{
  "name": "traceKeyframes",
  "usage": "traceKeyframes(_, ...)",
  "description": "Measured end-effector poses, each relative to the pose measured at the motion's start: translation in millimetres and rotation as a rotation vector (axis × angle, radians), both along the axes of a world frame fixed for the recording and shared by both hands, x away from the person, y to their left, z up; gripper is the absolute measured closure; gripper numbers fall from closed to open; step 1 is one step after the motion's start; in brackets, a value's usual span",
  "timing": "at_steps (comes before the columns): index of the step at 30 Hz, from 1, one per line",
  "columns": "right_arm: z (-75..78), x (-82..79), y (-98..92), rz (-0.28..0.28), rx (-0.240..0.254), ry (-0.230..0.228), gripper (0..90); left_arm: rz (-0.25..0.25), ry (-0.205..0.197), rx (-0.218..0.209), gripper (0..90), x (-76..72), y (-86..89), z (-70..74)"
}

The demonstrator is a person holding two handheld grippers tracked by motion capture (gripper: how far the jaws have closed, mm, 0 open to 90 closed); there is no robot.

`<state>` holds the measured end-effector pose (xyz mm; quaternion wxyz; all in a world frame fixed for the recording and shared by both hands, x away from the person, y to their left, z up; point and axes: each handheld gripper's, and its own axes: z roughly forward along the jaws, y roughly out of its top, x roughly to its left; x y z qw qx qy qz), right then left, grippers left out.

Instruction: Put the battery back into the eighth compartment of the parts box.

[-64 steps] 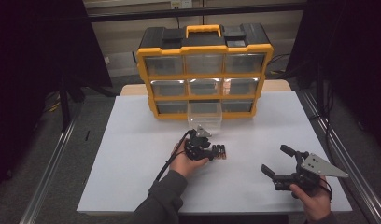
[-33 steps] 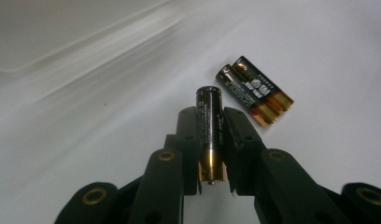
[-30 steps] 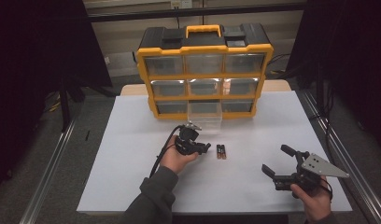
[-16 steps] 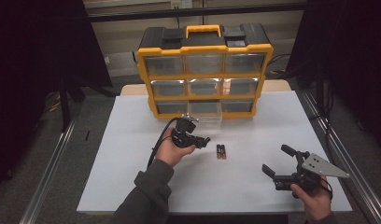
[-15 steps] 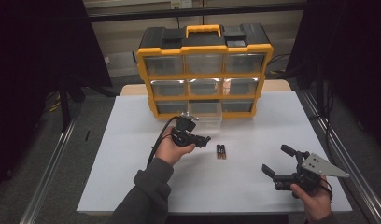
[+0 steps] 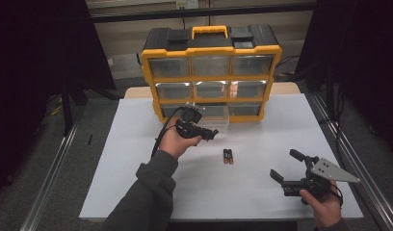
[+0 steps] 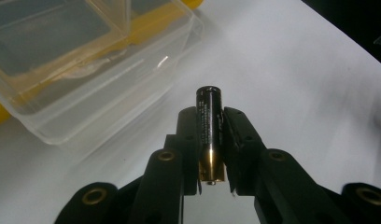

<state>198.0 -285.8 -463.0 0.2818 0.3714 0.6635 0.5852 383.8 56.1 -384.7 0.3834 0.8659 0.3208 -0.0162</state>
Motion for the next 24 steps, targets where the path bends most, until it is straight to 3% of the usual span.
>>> traceKeyframes(9,-0.1,0.1,-0.2,0.001,0.001,0.002,0.3,0.029,-0.03,-0.036,77.4,12.4,-3.6,17.6)
traceKeyframes(12,0.0,0.2,0.0,0.001,0.0,-0.001,0.3,0.026,-0.05,-0.011,77.4,20.4,-2.4,20.4)
traceKeyframes(15,-0.1,0.2,-0.2,0.002,0.0,-0.002,0.3,0.057,-0.062,0.001,77.4,26.8,-2.8,20.5)
traceKeyframes(16,-0.2,0.3,-0.2,0.002,0.0,-0.002,0.4,0.069,-0.067,-0.013,77.4,29.1,-3.2,19.8)
traceKeyframes(24,-0.4,0.8,0.3,0.007,0.001,-0.002,0.3,0.103,-0.117,0.018,77.4,46.9,-0.9,19.1)
